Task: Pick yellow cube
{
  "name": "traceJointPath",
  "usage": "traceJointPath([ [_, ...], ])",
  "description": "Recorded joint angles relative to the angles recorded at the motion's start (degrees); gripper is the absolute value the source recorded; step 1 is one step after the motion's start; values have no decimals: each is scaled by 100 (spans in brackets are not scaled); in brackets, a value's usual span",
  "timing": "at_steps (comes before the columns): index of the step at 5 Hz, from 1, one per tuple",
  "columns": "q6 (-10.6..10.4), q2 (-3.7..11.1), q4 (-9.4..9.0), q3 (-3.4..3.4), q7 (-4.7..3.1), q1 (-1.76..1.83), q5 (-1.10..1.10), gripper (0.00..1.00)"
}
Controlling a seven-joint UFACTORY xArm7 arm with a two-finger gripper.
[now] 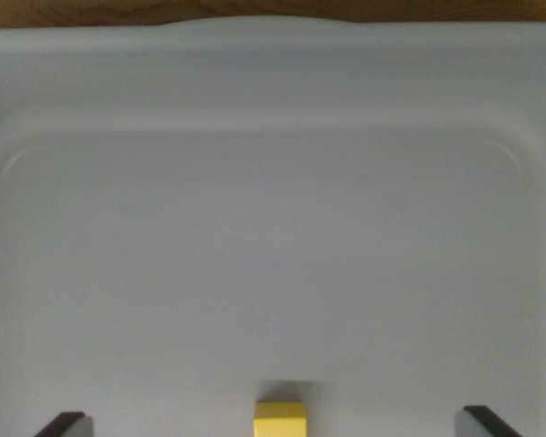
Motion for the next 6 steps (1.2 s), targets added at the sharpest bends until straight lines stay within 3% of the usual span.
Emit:
traceJointPath([
  [3, -130, 12, -134, -8, -22, 1, 13, 0],
  [4, -282, 26, -291, -17, -47, 2, 29, 0],
  [5, -282, 26, -291, -17, -47, 2, 29, 0],
  [6, -454, 42, -469, -27, -75, 2, 46, 0],
])
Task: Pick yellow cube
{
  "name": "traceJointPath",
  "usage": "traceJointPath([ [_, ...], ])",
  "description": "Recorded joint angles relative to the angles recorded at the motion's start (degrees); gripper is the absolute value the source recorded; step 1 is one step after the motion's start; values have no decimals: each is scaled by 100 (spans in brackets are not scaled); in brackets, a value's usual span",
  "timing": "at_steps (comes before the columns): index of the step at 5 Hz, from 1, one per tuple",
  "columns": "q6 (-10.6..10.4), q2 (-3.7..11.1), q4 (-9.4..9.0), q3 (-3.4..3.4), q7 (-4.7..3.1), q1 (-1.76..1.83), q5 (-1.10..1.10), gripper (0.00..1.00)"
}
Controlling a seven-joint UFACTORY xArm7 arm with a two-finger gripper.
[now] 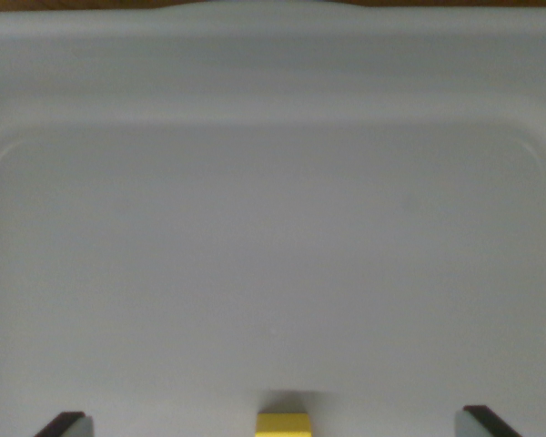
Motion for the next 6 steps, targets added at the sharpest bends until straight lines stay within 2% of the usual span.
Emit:
traceJointPath([
  [1, 0, 0, 0, 0, 0, 0, 0, 0],
  [2, -183, 17, -189, -11, -30, 1, 18, 0],
  [3, -183, 17, -189, -11, -30, 1, 18, 0],
  [4, -389, 36, -402, -23, -65, 2, 39, 0],
  [5, -389, 36, -402, -23, -65, 2, 39, 0],
  [6, -610, 57, -630, -36, -101, 3, 62, 0],
])
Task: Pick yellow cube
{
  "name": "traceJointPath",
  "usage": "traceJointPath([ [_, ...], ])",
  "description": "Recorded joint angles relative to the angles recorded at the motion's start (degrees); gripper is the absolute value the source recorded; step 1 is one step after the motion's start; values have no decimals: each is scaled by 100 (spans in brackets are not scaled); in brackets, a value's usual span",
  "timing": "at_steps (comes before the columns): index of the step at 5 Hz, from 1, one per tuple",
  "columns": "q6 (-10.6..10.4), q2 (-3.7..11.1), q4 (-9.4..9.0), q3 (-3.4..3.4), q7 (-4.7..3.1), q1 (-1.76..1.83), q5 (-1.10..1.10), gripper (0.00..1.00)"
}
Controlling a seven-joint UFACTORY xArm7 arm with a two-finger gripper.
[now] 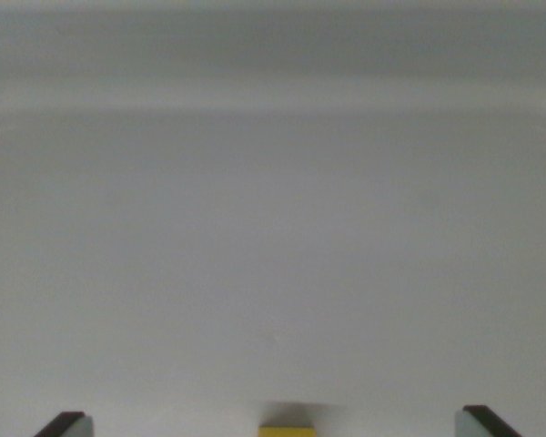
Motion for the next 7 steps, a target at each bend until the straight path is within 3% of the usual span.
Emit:
traceJointPath([
  [1, 0, 0, 0, 0, 0, 0, 0, 0],
  [2, -235, 22, -242, -14, -39, 1, 24, 0],
  [3, -235, 22, -242, -14, -39, 1, 24, 0],
  [4, -478, 45, -493, -28, -79, 3, 48, 0],
  [5, -478, 45, -493, -28, -79, 3, 48, 0],
  [6, -722, 67, -744, -43, -119, 4, 73, 0],
  [7, -722, 67, -744, -43, -119, 4, 73, 0],
])
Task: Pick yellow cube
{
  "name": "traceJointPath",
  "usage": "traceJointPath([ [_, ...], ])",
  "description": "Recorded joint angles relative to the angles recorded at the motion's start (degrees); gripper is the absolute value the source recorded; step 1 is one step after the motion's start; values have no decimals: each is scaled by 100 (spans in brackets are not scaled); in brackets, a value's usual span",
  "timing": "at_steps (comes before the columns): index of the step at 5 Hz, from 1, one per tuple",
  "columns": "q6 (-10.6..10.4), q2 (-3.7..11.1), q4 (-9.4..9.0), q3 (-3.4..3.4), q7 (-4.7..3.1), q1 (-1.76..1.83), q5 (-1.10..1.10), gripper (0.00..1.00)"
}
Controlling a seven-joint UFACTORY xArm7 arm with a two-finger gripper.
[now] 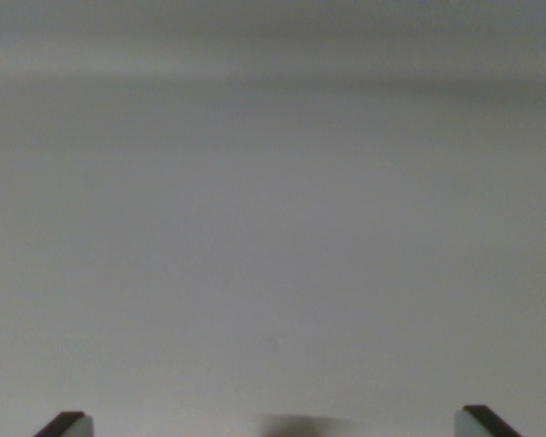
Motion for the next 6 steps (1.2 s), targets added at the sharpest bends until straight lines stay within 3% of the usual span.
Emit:
traceJointPath([
  [1, -253, 24, -261, -15, -42, 1, 26, 0],
  [2, -253, 24, -261, -15, -42, 1, 26, 0],
  [3, -515, 48, -531, -31, -85, 3, 52, 0],
  [4, -515, 48, -531, -31, -85, 3, 52, 0],
  [5, -778, 73, -803, -46, -129, 4, 79, 0],
  [6, -778, 73, -803, -46, -129, 4, 79, 0],
])
